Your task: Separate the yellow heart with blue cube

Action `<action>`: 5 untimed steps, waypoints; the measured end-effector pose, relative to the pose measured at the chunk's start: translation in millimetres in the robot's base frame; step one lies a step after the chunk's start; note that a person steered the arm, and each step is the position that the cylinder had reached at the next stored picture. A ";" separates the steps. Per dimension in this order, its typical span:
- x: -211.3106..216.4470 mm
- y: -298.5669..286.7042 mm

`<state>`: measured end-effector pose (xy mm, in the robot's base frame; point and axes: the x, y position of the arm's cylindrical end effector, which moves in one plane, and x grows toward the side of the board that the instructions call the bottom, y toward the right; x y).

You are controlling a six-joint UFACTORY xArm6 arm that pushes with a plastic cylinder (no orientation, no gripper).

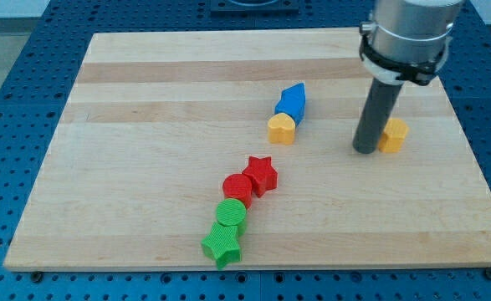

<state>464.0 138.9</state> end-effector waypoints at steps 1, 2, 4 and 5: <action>3.8 -28.2; 3.6 -28.2; 18.4 -36.5; 20.0 -74.2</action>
<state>484.1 64.6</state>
